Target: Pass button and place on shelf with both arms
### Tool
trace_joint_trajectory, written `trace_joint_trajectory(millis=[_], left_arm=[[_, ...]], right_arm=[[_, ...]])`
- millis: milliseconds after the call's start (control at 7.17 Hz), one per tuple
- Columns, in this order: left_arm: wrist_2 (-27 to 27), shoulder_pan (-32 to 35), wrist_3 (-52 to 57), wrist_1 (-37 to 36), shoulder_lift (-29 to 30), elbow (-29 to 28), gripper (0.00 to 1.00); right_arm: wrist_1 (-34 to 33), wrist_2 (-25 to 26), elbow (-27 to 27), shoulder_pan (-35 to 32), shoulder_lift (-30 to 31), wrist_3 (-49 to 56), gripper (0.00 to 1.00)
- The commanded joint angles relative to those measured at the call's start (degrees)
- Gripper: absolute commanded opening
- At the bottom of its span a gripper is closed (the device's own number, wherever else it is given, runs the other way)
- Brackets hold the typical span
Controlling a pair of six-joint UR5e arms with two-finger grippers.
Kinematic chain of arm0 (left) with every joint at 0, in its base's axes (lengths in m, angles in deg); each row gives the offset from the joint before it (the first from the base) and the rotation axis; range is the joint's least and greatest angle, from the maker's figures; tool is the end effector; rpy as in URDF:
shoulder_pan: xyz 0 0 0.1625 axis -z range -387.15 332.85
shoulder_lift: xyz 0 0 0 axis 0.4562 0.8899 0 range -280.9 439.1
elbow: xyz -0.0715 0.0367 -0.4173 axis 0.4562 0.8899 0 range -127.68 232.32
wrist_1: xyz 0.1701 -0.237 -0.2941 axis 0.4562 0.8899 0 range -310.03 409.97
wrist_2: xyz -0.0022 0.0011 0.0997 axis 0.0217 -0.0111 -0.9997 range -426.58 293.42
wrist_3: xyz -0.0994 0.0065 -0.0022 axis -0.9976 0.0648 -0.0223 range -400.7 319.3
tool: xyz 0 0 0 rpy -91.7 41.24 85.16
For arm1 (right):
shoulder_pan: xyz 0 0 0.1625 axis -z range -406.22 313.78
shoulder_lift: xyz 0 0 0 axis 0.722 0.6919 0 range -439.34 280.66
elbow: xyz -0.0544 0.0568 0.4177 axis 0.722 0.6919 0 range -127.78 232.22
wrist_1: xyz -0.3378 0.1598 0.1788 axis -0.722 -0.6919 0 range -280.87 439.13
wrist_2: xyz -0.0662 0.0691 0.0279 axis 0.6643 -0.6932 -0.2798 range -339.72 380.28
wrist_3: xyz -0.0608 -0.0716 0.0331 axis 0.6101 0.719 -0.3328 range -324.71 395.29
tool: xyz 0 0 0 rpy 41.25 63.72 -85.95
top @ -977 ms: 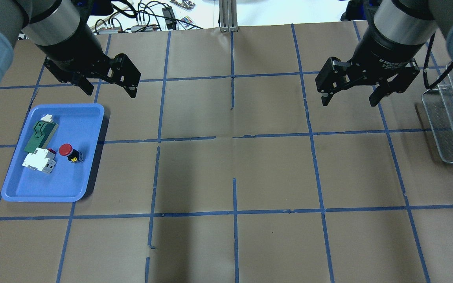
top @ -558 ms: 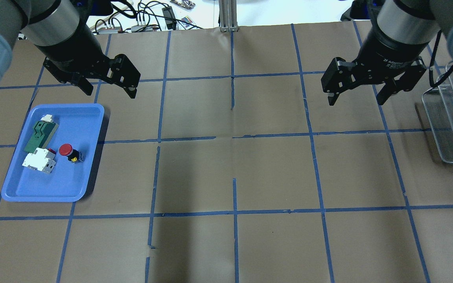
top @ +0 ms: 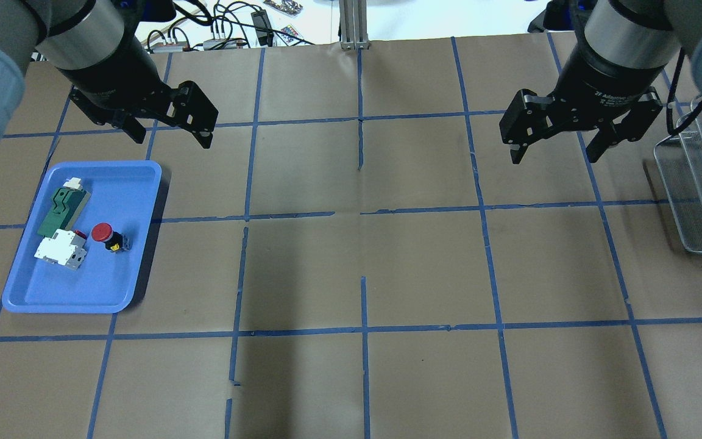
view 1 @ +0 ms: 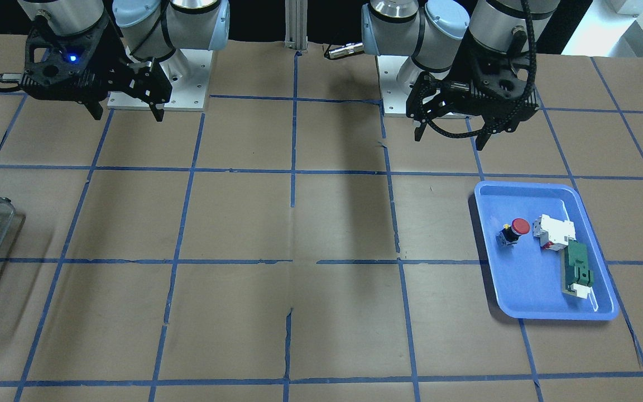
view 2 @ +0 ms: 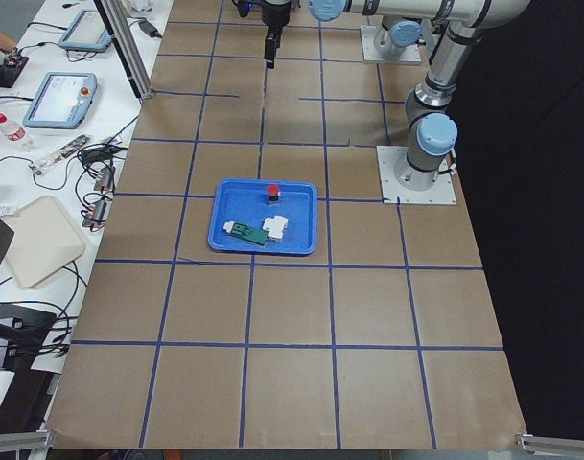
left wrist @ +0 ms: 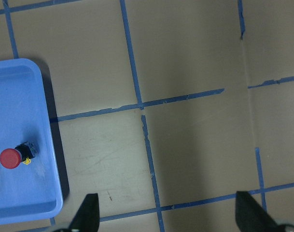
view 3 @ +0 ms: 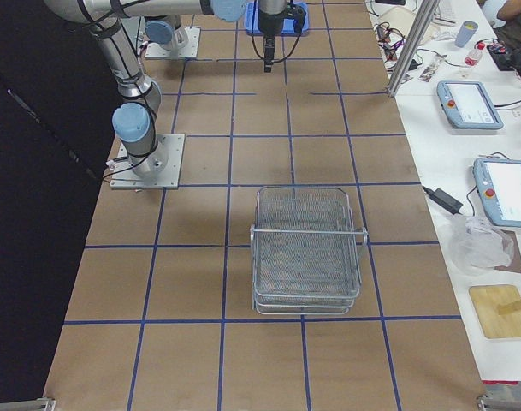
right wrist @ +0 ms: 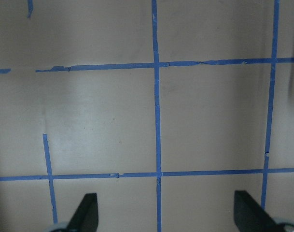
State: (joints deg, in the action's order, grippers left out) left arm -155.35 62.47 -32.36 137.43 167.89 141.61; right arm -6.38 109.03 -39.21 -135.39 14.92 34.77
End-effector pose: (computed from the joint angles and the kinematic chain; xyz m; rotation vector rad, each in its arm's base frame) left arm -0.1321 -0.4911 0.5090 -0.2179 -3.1160 0.1242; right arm 0.1288 -0.4589 0.5033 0.0373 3.1190 0.0452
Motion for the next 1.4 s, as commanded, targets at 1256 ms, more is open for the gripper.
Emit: trace_joint_trajectory(millis=[1256], left_arm=[[-1.7,-25.9,13.3,-26.9,18.4,17.2,1.0]], right_arm=[[0.3,-0.4,-1.1,0.0,-1.4,-0.6,1.0]])
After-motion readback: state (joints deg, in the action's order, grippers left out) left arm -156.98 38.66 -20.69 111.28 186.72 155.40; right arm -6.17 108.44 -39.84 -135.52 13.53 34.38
